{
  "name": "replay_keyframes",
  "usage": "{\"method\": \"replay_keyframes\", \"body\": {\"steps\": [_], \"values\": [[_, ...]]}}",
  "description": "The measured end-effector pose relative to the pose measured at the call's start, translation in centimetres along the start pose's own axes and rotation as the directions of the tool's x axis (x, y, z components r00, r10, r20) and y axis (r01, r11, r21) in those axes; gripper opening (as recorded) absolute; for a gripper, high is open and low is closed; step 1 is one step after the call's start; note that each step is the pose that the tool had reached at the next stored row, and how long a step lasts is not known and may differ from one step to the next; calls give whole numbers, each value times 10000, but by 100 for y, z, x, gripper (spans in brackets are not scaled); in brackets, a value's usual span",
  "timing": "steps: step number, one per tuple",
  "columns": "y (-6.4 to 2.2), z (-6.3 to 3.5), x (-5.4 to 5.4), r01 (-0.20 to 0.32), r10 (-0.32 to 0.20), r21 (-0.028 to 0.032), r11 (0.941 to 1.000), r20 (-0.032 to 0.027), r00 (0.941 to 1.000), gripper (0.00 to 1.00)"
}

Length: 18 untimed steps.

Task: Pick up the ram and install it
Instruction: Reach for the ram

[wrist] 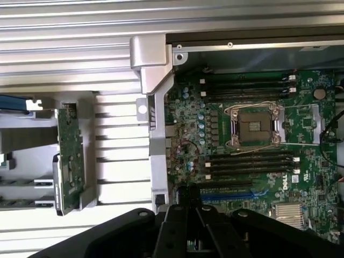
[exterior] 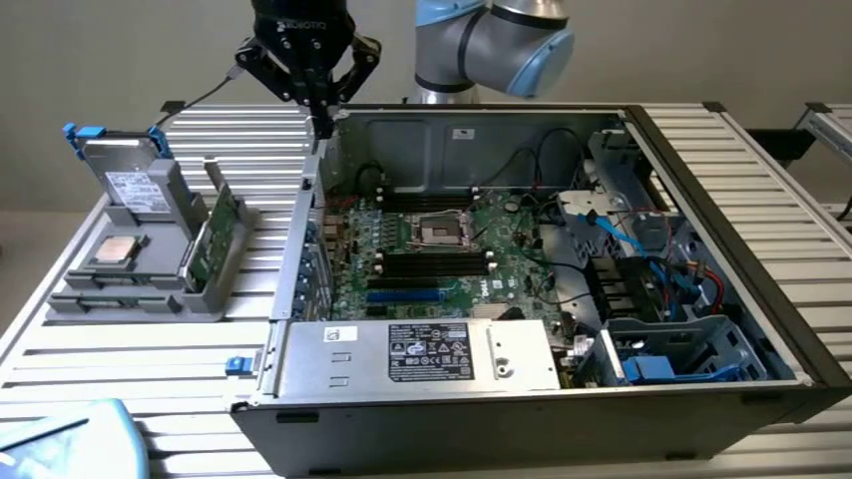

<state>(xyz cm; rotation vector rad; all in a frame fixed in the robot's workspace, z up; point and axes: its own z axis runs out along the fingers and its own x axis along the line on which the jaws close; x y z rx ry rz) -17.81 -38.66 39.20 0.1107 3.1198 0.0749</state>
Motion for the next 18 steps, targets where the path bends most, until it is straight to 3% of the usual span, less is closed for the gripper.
{"method": "replay_keyframes", "body": {"steps": [18], "values": [[-24,78,822,1,-1,-4,10000,-3,10000,11]]}}
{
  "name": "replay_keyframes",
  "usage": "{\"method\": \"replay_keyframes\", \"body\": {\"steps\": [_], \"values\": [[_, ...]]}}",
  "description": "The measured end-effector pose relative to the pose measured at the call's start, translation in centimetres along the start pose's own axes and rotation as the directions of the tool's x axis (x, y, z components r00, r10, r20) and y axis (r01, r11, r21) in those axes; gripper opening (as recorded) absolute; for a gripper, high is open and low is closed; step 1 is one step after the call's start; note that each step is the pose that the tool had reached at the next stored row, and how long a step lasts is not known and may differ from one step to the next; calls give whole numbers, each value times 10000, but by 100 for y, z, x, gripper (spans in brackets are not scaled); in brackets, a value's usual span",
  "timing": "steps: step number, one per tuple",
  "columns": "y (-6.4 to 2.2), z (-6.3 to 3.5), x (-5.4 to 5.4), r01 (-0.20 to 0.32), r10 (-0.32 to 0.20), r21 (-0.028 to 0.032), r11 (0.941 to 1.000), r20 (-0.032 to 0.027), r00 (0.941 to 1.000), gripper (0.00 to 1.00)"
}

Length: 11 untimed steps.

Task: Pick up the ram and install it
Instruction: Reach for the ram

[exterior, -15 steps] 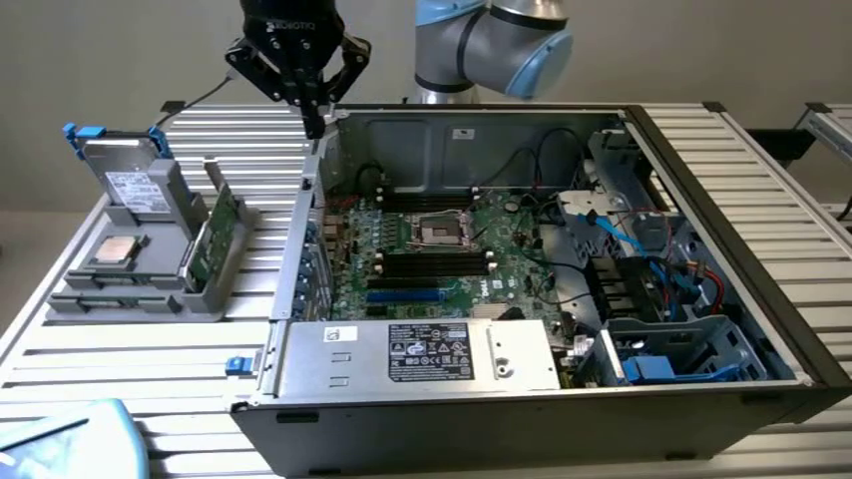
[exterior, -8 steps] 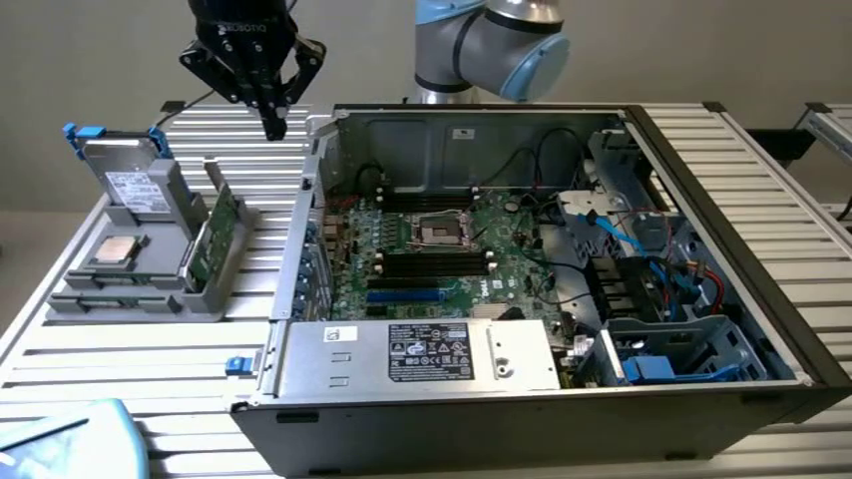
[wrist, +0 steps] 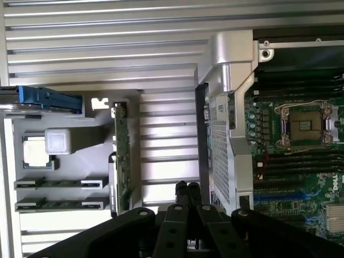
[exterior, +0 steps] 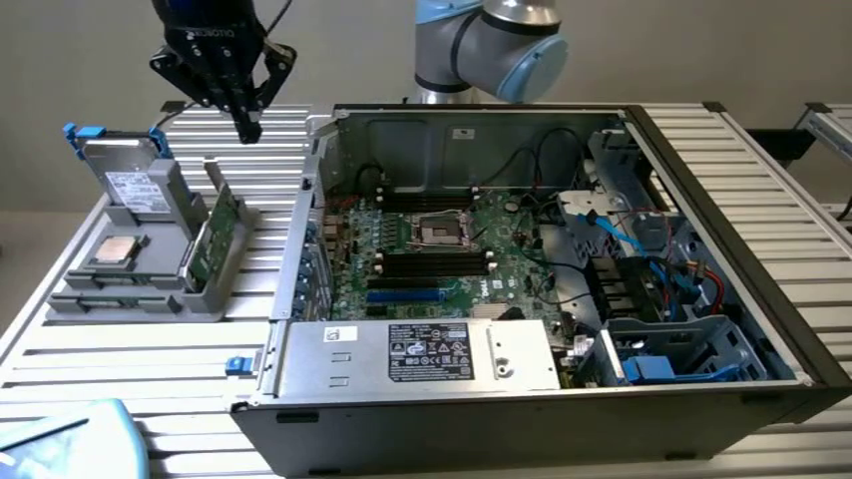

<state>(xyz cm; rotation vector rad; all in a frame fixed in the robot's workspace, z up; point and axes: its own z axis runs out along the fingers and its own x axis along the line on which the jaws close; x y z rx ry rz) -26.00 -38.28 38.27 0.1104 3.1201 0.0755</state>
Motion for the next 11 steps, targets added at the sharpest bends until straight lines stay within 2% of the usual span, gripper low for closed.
{"method": "replay_keyframes", "body": {"steps": [11], "values": [[-38,47,501,0,0,1,10000,-5,10000,11]]}}
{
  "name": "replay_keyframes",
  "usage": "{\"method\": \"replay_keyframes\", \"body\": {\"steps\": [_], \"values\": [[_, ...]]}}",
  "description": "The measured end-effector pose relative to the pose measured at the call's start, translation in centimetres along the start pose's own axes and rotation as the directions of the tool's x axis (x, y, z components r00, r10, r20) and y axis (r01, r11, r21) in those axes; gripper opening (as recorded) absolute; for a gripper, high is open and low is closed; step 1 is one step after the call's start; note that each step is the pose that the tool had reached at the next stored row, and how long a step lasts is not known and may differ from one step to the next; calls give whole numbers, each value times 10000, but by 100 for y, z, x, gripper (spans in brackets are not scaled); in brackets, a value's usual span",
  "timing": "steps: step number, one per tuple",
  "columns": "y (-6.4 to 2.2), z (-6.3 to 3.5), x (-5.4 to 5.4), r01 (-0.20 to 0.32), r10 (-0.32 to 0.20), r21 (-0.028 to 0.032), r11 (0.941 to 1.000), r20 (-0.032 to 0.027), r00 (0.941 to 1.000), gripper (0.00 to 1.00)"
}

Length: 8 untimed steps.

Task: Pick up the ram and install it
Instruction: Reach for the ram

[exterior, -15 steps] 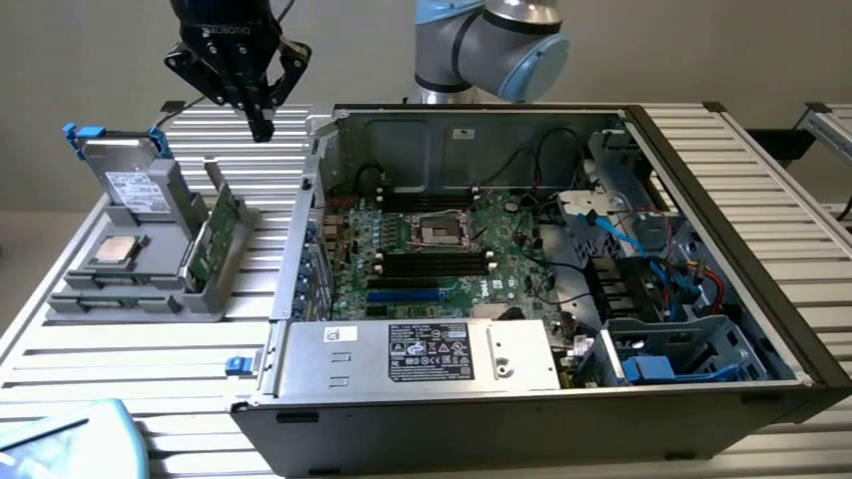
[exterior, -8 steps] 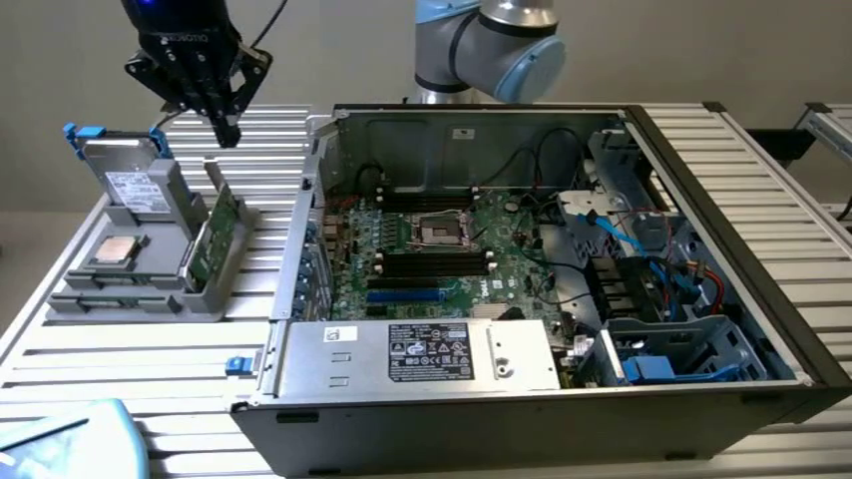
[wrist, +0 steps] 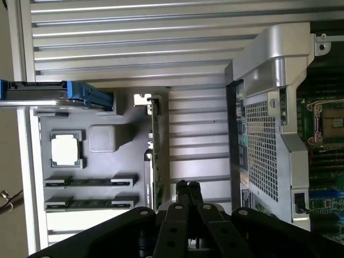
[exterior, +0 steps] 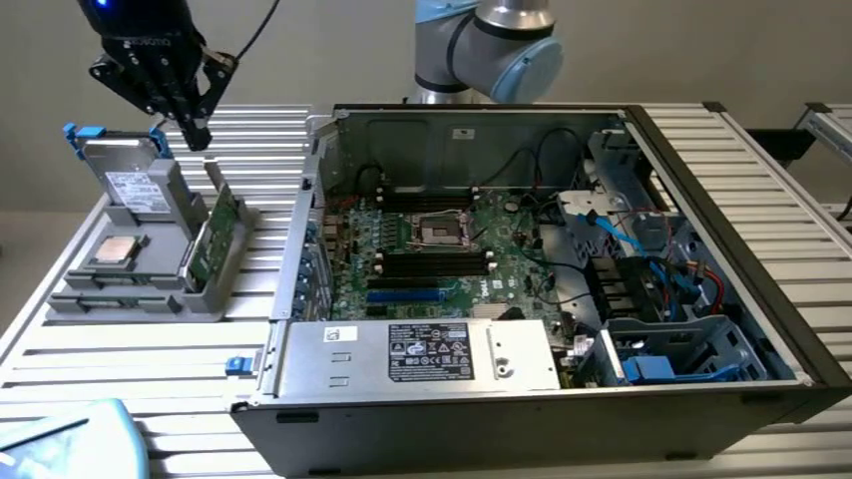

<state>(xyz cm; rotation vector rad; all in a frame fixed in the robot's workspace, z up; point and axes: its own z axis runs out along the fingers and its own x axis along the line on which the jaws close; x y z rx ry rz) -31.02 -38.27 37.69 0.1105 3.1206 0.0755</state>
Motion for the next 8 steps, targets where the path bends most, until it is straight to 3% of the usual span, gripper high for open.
{"method": "replay_keyframes", "body": {"steps": [8], "values": [[-27,16,365,18,-18,0,10000,-1,10000,11]]}}
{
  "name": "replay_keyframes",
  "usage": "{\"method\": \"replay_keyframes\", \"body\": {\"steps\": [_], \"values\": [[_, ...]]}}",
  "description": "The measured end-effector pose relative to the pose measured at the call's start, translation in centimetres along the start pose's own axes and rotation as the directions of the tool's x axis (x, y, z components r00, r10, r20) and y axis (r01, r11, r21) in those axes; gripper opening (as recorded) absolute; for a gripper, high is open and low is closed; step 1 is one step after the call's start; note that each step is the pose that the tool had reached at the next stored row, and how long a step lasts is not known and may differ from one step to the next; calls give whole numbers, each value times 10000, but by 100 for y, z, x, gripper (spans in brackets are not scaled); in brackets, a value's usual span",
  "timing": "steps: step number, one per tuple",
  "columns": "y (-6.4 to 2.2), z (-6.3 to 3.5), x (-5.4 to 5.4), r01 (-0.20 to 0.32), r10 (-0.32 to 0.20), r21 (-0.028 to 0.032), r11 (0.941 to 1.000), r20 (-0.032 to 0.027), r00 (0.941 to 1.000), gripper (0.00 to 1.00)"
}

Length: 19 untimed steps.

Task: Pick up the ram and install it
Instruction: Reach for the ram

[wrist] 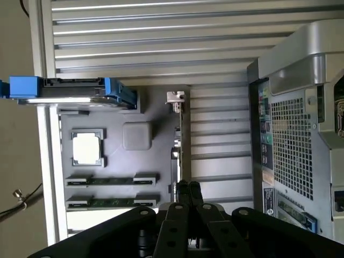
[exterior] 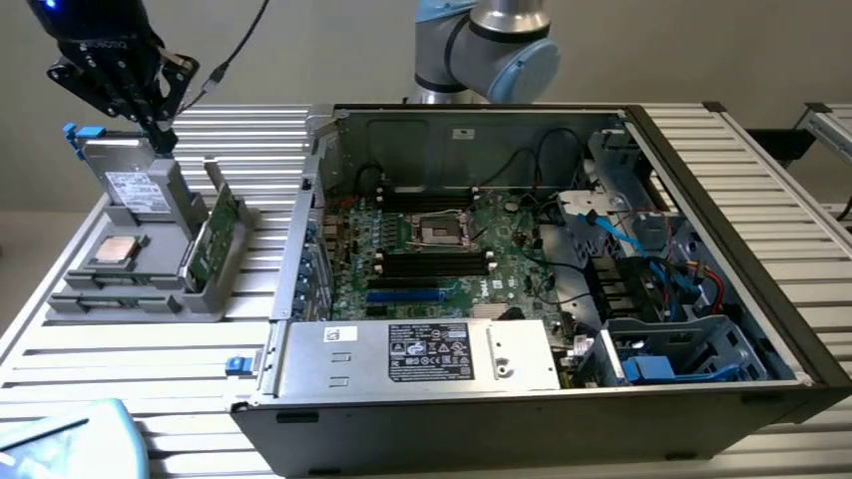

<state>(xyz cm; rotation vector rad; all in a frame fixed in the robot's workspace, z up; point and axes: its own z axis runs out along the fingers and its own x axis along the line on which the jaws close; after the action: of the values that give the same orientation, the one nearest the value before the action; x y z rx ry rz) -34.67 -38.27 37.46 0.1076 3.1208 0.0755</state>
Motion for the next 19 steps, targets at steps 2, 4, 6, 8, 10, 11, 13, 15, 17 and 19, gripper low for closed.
{"method": "replay_keyframes", "body": {"steps": [2,4,6,8,10,11,13,15,17,19], "values": [[-7,10,91,7,-7,0,10000,0,10000,11],[-17,21,182,8,-8,-3,10000,0,10000,11],[-35,25,274,6,-6,-15,10000,-2,10000,11],[-53,28,364,6,-6,-31,10000,-3,10000,11],[-74,27,453,6,-6,-59,10000,-4,10000,11],[-85,26,497,6,-6,-72,10000,-6,10000,11],[-116,23,585,5,-5,-102,9999,-9,10000,11],[-149,20,669,4,-4,-120,9999,-30,10000,11],[-158,22,736,1,-2,-117,9999,-77,10000,11],[-163,28,766,-8,5,-107,9999,-236,9997,11]]}}
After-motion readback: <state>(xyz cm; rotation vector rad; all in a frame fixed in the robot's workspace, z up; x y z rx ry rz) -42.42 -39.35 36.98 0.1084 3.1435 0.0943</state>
